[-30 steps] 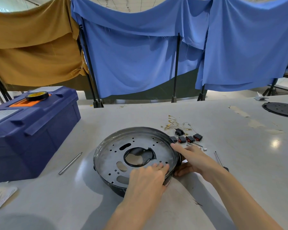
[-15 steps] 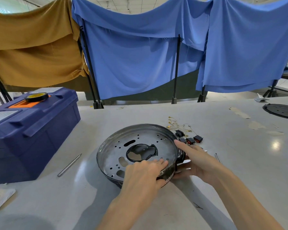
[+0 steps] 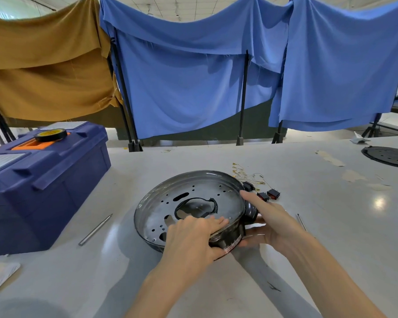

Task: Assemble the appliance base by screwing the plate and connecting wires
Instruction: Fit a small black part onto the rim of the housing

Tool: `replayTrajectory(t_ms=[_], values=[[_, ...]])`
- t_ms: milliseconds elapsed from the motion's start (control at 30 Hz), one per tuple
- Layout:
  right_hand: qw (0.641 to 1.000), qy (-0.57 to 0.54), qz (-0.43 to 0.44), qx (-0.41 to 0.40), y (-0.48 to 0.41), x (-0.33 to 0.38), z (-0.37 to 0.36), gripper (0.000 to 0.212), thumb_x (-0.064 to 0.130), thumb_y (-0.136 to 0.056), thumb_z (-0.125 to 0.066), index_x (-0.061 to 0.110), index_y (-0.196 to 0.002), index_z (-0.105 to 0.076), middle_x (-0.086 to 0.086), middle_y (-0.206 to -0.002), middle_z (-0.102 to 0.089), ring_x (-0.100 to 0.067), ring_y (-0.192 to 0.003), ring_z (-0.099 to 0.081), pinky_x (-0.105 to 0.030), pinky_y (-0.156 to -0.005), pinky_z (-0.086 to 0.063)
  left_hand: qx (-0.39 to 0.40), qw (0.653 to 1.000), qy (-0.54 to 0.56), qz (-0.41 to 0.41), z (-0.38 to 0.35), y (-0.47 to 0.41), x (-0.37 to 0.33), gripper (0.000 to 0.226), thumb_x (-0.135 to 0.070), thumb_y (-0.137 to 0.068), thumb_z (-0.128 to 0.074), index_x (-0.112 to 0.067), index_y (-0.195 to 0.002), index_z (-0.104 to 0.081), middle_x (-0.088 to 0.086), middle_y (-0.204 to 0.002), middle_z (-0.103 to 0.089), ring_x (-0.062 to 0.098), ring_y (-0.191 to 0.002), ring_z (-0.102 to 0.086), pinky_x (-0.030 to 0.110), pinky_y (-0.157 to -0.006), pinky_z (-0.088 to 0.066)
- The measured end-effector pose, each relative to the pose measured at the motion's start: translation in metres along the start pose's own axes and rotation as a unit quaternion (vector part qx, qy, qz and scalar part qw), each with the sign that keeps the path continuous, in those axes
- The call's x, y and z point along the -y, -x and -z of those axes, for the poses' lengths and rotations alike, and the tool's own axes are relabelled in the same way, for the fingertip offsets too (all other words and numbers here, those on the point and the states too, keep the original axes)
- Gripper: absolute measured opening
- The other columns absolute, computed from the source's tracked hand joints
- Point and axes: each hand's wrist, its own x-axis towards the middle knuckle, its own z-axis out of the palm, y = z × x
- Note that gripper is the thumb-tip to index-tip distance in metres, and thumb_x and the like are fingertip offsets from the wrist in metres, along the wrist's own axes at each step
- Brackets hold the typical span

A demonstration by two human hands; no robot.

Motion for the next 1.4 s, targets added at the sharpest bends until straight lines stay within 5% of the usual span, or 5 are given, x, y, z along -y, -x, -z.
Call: replayTrajectory(t_ms=[233,400,967,1167,1400], values=[[0.999,-0.032,0.021,0.038,-0.006,-0.006,0.002,0.046,0.053,-0.065,-0.083,0.009,-0.078,-0.08,-0.018,-0.079,-0.074,-0.037,-0.075,-0.073,-0.053,-0.059,-0.059,0.018,1.0,0.011,0.014,0.003,-0.007,0.005,0.052,-0.047,-0.082,-0.067,-0.053,-0.131,-0.051,-0.009,-0.12,-0.066,0.015,-0.106,-0.057,0.024,-0.076,-0.04],[0.991,-0.107,0.023,0.077,-0.01,-0.002,0.005,0.054,0.051,-0.056,-0.082,0.0,-0.068,-0.071,-0.022,-0.08,-0.072,-0.044,-0.083,-0.072,-0.047,-0.059,-0.06,0.004,0.985,0.175,0.017,0.023,-0.016,0.02,0.04,-0.028,-0.068,-0.081,-0.045,-0.103,-0.072,-0.002,-0.059,-0.051,0.017,-0.064,-0.05,0.039,-0.067,-0.05],[0.968,-0.246,-0.002,0.053,-0.005,0.016,-0.008,0.052,0.028,-0.06,-0.082,-0.002,-0.1,-0.066,-0.023,-0.091,-0.073,-0.039,-0.093,-0.072,-0.034,-0.049,-0.06,0.091,0.973,0.211,-0.005,0.074,-0.061,0.025,0.039,-0.033,-0.055,-0.093,-0.023,-0.088,-0.075,-0.009,-0.079,-0.073,0.01,-0.078,-0.068,0.035,-0.076,-0.058],[0.949,-0.291,0.032,0.121,-0.003,0.029,-0.013,0.012,0.007,-0.07,-0.071,-0.002,-0.075,-0.077,-0.021,-0.091,-0.074,-0.03,-0.076,-0.075,-0.027,-0.051,-0.058,0.072,0.962,0.262,0.039,0.092,-0.073,0.032,0.034,-0.03,-0.057,-0.092,-0.025,-0.087,-0.077,-0.009,-0.077,-0.074,0.009,-0.075,-0.069,0.035,-0.077,-0.059],[0.927,-0.317,0.133,0.153,-0.002,0.029,-0.027,0.048,-0.007,-0.069,-0.064,0.004,-0.116,-0.067,-0.017,-0.117,-0.07,-0.023,-0.097,-0.073,-0.022,-0.069,-0.059,0.063,0.908,0.403,0.097,0.105,-0.071,0.036,0.042,-0.018,-0.05,-0.095,-0.017,-0.09,-0.079,0.01,-0.082,-0.076,0.026,-0.076,-0.074,0.041,-0.072,-0.061]])
